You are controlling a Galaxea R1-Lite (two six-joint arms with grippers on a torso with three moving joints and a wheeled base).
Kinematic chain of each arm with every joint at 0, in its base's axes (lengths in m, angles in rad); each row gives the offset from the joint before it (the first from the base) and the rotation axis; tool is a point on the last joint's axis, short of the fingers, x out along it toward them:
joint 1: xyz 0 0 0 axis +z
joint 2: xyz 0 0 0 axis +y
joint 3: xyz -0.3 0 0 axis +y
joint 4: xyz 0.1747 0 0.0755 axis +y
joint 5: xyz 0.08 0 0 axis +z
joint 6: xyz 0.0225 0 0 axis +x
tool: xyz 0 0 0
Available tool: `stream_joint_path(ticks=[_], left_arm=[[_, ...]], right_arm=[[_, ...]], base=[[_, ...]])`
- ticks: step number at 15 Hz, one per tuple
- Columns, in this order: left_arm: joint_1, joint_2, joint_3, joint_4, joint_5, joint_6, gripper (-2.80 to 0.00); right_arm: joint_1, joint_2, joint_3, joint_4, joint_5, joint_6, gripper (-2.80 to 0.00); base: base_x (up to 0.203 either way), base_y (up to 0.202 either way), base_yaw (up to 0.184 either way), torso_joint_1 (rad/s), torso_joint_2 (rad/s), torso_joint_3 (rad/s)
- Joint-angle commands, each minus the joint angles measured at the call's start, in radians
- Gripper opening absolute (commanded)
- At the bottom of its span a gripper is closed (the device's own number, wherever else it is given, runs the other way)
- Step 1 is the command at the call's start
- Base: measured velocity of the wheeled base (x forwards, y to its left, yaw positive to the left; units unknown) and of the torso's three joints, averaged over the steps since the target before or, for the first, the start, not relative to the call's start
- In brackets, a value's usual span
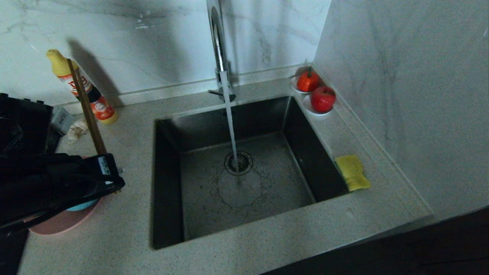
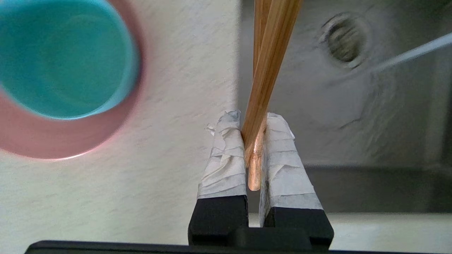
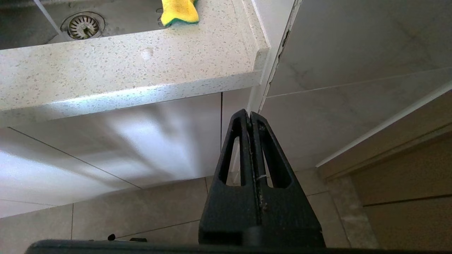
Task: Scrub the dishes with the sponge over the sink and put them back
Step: Place the chopsticks on the glass basin
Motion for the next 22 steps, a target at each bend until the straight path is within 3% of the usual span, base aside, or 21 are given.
stream_joint_path(ticks=[1,6,8,10,11,13,17,19,22], left_arm=[[-0.007,-0.026,0.014,-0.117,0.005,-0.033,-2.80],[-0.005,-0.076,-0.106,-0.094,0.053,0.017,-2.80],[0.009,-0.086,-0.164,-0.090,0.124,0.071,-2.80],[0.032,-0.122,-0.201,-0.103,0.144,0.169,-2.80],[0.071,-0.121,-0.225,-0.108,0.144,0.184,-2.80],[0.242,-0.098,-0.283,-0.115,0.107,0.198,-2.80],[0.613,-0.044,-0.382,-0.158,-0.157,0.253,-2.80],[0.752,-0.005,-0.374,-0.311,-0.215,0.313,-2.80],[0.858,0.050,-0.324,-0.535,-0.235,0.402,-2.80]], right_arm=[[0.000,0.001,0.000,0.000,0.001,0.000,-2.80],[0.000,0.001,0.000,0.000,0.001,0.000,-2.80],[0.000,0.001,0.000,0.000,0.001,0.000,-2.80],[0.000,0.001,0.000,0.000,0.001,0.000,-2.80],[0.000,0.001,0.000,0.000,0.001,0.000,-2.80],[0.000,0.001,0.000,0.000,0.001,0.000,-2.80],[0.000,0.001,0.000,0.000,0.001,0.000,-2.80],[0.000,0.001,0.000,0.000,0.001,0.000,-2.80],[0.000,0.001,0.000,0.000,0.001,0.000,-2.80]], base=[[0.000,0.000,0.000,0.000,0.00,0.000],[0.000,0.000,0.000,0.000,0.00,0.000],[0.000,0.000,0.000,0.000,0.00,0.000],[0.000,0.000,0.000,0.000,0.00,0.000],[0.000,0.000,0.000,0.000,0.00,0.000],[0.000,0.000,0.000,0.000,0.00,0.000],[0.000,0.000,0.000,0.000,0.00,0.000],[0.000,0.000,0.000,0.000,0.00,0.000],[0.000,0.000,0.000,0.000,0.00,0.000]])
